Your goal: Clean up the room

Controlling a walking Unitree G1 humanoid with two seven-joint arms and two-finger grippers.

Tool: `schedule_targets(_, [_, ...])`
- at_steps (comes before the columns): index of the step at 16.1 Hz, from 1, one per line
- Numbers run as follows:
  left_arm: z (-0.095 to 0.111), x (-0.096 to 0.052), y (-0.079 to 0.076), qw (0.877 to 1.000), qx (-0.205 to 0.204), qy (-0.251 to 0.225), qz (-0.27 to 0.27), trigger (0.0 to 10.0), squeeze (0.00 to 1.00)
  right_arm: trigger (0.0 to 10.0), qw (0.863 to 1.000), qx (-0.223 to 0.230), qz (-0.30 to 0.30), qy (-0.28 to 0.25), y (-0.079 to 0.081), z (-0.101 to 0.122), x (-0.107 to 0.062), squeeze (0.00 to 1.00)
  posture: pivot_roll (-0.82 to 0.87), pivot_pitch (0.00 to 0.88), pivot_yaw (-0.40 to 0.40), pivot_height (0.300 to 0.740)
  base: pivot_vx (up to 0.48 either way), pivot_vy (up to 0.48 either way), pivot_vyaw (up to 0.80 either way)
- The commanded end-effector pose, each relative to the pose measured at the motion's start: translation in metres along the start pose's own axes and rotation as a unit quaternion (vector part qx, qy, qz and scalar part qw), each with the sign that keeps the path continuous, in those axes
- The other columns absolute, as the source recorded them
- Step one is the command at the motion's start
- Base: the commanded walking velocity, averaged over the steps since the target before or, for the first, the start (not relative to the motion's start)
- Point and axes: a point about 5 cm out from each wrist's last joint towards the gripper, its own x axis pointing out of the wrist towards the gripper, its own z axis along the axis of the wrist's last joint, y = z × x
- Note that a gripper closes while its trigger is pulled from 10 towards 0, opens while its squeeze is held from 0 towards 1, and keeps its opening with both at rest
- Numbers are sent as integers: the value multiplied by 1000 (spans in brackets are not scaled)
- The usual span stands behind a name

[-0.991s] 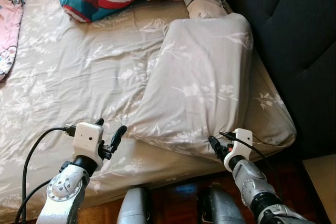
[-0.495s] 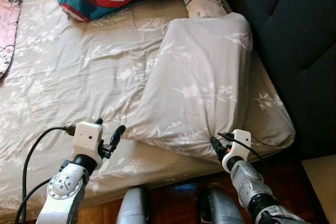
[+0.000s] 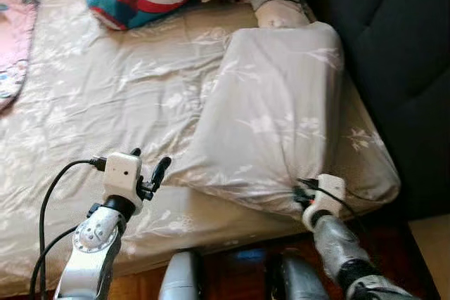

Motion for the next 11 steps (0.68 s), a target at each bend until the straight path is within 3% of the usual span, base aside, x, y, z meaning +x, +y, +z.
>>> schedule_targets(1, [-8,-4,5,1000,9,15,10,10000,0,0,996,4,-81,26,-35,-13,-8,0,58,277,80,671,0,0,0])
schedule_targets(4, [-8,-1,4,1000,9,10,11,10000,0,0,993,-8,-121,-4,-57,4,-10,0,50,271,80,671,0,0,0])
schedule_targets(5, [-9,0,4,1000,8,9,11,10000,0,0,985,-27,-166,-36,-81,26,-14,0,43,269,80,671,0,0,0])
schedule_targets(6, [-9,0,4,1000,9,9,11,10000,0,0,979,-35,-195,-52,-96,38,-18,0,44,268,80,671,0,0,0])
schedule_targets(7, [-9,-1,5,1000,9,8,12,10000,0,0,966,-54,-242,-79,-120,59,-27,0,39,267,78,671,0,0,0])
schedule_targets(9, [-11,-1,5,1000,10,7,14,10000,0,0,947,-88,-288,-113,-142,85,-38,0,36,267,80,671,0,0,0])
schedule_targets(11, [-11,-1,6,1000,11,7,14,10000,0,0,922,-89,-347,-148,-167,113,-53,0,35,267,83,671,0,0,0])
